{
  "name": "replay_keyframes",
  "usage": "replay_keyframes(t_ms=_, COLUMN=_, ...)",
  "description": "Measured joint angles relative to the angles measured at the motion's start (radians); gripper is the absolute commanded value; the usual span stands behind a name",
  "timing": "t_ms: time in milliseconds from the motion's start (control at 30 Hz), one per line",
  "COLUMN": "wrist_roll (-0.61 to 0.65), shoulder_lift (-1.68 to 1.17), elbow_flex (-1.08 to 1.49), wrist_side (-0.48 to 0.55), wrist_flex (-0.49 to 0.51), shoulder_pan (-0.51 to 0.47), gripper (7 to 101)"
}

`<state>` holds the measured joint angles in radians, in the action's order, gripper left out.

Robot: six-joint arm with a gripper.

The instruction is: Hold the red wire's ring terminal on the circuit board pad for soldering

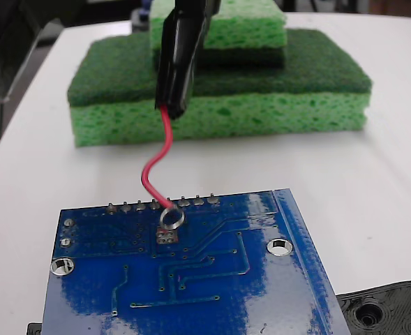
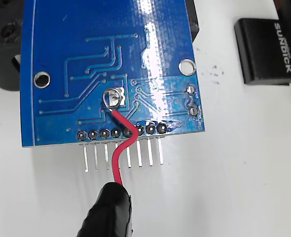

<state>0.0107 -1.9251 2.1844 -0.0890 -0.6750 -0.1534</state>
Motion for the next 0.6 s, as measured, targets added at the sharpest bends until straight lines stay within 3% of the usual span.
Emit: replay_keyframes(t_ms=600, wrist_roll=-0.104, shoulder_lift=-0.374, elbow_flex=0.239, wrist_side=0.0, wrist_flex=-0.041, shoulder_pan=0.052, gripper=100.3)
